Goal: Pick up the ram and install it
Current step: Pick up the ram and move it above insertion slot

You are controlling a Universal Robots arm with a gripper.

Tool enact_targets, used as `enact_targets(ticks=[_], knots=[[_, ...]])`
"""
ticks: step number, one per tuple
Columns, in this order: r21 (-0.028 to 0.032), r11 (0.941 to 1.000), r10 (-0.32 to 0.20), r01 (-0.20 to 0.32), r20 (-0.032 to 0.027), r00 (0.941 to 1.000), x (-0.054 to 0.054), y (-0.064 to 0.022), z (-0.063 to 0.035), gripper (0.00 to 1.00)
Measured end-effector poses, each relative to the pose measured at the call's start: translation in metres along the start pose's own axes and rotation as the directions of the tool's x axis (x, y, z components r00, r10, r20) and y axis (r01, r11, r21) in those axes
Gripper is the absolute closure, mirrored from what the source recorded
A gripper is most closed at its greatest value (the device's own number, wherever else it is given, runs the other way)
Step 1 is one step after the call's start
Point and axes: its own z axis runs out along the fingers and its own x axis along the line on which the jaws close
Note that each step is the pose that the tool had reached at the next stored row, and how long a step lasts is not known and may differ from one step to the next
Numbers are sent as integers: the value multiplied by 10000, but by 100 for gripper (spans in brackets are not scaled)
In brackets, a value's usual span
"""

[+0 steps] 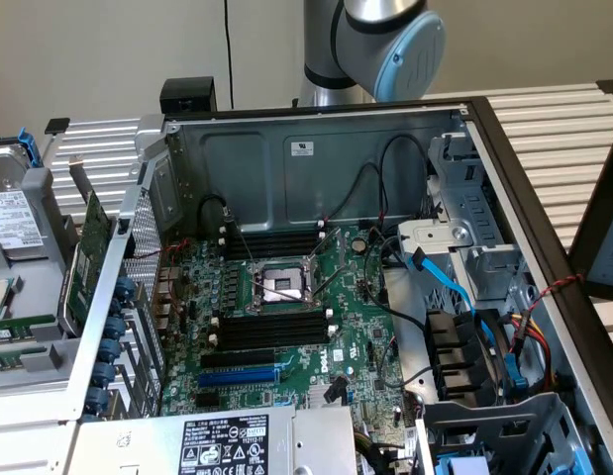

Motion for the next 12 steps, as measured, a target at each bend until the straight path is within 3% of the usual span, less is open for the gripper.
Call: enact_targets(ticks=[4,7,12], knots=[[-4,9984,-557,557,-4,9984,1,-3,71,58],[-8,9941,-1086,1086,-7,9941,1,-4,127,58],[-9,9922,-1245,1245,-8,9922,-18,-3,218,58]])
